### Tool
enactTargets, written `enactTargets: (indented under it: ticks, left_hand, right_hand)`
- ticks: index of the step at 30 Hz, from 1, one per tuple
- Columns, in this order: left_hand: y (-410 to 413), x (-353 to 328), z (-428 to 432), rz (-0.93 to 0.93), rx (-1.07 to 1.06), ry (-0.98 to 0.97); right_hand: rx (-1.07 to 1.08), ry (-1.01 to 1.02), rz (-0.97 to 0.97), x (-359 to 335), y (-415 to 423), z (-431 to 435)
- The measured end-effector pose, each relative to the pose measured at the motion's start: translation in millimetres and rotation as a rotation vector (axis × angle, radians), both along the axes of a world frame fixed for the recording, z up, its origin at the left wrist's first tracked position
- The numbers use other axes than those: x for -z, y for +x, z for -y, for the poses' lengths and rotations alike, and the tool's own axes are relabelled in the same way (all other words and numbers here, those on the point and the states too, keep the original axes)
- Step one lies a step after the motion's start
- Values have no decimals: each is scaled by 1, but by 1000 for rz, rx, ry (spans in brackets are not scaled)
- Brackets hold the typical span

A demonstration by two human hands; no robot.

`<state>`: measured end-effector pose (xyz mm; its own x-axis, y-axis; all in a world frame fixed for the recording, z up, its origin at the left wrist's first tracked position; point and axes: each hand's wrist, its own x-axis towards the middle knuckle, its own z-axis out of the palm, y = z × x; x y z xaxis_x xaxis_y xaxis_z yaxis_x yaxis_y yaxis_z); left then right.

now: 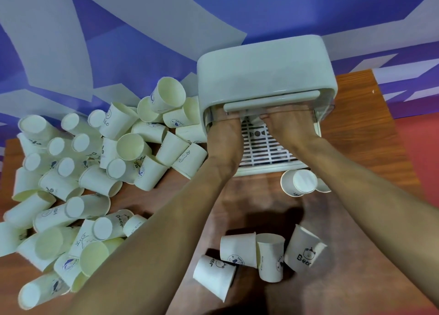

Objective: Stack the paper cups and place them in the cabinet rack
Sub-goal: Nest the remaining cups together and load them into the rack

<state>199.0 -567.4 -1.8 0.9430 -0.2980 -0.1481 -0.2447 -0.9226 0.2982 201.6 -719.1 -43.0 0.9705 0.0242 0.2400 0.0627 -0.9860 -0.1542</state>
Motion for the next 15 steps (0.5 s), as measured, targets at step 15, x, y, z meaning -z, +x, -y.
enactTargets:
  ticks: [15]
  left_hand:
    - [-1,15,-12,163,-66,-164]
  right_hand:
    - [-9,52,-90,-12,-3,-1]
